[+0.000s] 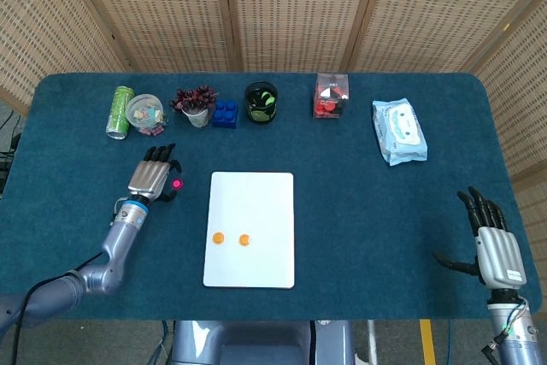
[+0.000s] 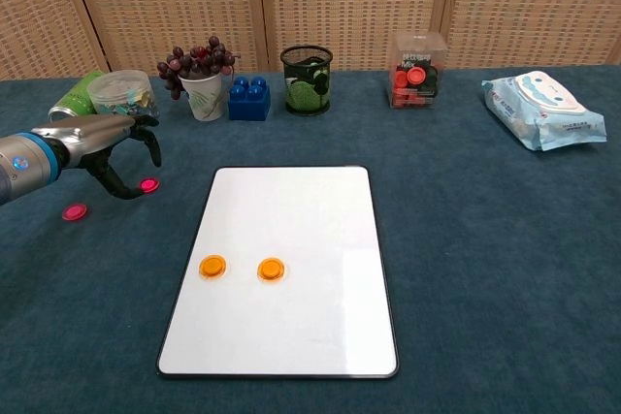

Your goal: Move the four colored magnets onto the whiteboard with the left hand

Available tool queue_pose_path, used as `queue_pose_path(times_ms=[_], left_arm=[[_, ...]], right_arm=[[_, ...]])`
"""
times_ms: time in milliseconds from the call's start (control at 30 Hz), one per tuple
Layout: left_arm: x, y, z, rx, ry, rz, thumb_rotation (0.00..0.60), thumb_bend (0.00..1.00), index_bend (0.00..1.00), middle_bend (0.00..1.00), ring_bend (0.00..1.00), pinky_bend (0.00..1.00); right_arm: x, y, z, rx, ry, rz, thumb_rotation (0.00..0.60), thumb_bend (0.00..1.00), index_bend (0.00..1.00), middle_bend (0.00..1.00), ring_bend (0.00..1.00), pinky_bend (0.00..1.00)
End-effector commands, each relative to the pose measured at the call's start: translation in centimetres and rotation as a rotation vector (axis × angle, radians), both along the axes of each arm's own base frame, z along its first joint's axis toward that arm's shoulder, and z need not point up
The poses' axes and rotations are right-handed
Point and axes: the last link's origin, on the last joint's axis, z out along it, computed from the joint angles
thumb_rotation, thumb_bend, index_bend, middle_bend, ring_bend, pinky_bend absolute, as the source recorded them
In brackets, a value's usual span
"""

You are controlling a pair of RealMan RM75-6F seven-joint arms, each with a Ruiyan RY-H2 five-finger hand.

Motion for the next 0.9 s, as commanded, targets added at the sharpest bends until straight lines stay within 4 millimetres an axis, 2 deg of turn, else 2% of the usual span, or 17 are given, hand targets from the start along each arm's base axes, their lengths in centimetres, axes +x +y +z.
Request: queue_pose_path(times_ms=[33,433,700,900], left_arm=[[-0.2,0.0,0.0,-0.001,0.006,0.009,0.600,0.32,0.36,0.00,0.00,0.00],[-0.3,0.3,-0.7,-0.023,0.026,0.023,0.600,0.32,0.37,0.00,0.00,0.00],[-0.2,0.4,-1.2,-0.027,0.036,0.026,0.600,0.36,0.61,0.00,0.00,0.00],[0.0,0.4,-0.6,-0.008,0.028,0.017,0.600,0.38,0.63,0.00,0.00,0.00]], right_arm=[[0.0,0.0,0.0,0.001,0.000,0.000,0.600,0.13,0.00,0.00,0.00,0.00],[0.0,0.0,0.0,0.000,-0.010,-0.003,0.600,0.13,0.00,0.00,0.00,0.00],[0.0,0.0,0.0,0.001,-0.014,-0.004,0.600,0.13,0.00,0.00,0.00,0.00],[0.0,0.0,0.0,0.002,-0.016,-0.006,0.600,0.13,0.00,0.00,0.00,0.00]])
